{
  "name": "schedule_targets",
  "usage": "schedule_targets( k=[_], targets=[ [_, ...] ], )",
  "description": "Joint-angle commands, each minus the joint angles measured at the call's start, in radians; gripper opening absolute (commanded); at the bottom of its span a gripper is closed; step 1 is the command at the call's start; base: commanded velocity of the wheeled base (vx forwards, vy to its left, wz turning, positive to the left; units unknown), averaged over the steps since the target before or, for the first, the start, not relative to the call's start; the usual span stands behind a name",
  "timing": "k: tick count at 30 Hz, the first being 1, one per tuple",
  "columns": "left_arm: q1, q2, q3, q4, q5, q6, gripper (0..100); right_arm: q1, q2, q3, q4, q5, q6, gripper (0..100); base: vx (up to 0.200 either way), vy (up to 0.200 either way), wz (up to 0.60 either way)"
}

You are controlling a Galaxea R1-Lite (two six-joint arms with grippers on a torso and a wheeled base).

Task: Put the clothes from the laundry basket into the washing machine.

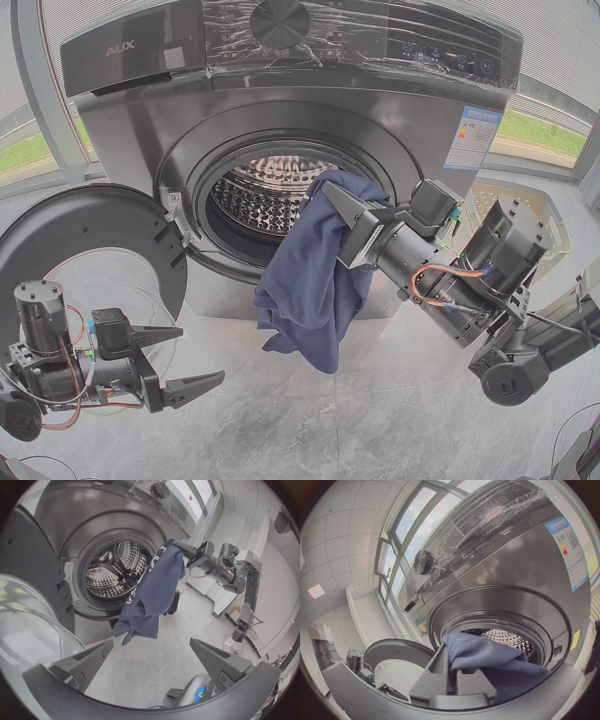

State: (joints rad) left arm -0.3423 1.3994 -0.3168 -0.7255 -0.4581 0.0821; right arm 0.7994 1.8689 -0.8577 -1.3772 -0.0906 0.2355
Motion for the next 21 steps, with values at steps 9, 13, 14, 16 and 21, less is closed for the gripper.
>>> schedule_targets(
  k=[9,13,14,16,21],
  targets=[
    [-0.075,0.29,-0.1,-0.035,-0.01,0.001,100,0.006,-0.053,0.002,0.017,-0.001,0.001,0,0.0,0.0,0.0],
    [-0.083,0.356,-0.148,-0.045,-0.042,-0.008,100,0.006,-0.053,0.0,0.017,-0.001,0.001,0,0.0,0.0,0.0],
    [-0.083,0.368,-0.159,-0.046,-0.048,-0.01,100,0.006,-0.051,0.0,0.018,-0.001,0.001,0,0.0,0.0,0.0],
    [-0.084,0.397,-0.177,-0.048,-0.051,-0.01,100,0.008,-0.051,0.0,0.018,-0.001,0.001,0,0.0,0.0,0.0],
    [-0.103,0.481,-0.22,-0.071,-0.053,-0.01,100,0.023,-0.048,0.003,0.017,-0.006,0.001,0,0.0,0.0,0.0]
  ],
)
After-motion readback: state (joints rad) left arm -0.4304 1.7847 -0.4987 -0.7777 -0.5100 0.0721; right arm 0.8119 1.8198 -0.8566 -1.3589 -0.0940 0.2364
